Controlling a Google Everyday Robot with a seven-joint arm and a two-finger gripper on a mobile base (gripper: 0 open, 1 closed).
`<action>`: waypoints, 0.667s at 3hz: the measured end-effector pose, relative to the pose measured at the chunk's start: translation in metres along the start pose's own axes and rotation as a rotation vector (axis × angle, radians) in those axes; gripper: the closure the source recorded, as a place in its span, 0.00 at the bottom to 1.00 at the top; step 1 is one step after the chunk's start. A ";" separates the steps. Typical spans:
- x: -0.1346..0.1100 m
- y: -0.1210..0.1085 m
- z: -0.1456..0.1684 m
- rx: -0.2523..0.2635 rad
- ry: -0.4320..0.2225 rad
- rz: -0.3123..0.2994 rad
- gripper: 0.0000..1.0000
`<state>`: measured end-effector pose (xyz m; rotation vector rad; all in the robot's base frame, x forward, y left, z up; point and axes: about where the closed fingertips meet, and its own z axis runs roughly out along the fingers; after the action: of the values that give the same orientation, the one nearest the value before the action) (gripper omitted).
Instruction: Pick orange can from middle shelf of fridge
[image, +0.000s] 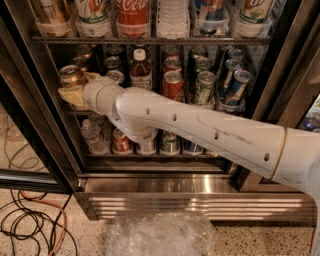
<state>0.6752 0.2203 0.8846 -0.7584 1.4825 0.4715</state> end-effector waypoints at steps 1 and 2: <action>0.005 -0.019 -0.020 0.014 0.021 -0.009 1.00; 0.005 -0.040 -0.031 0.019 0.006 0.004 1.00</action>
Offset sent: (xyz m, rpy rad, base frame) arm 0.0172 -0.1145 0.0112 0.1002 0.0329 0.1672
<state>0.6816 0.1697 0.8888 -0.7427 1.4925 0.4576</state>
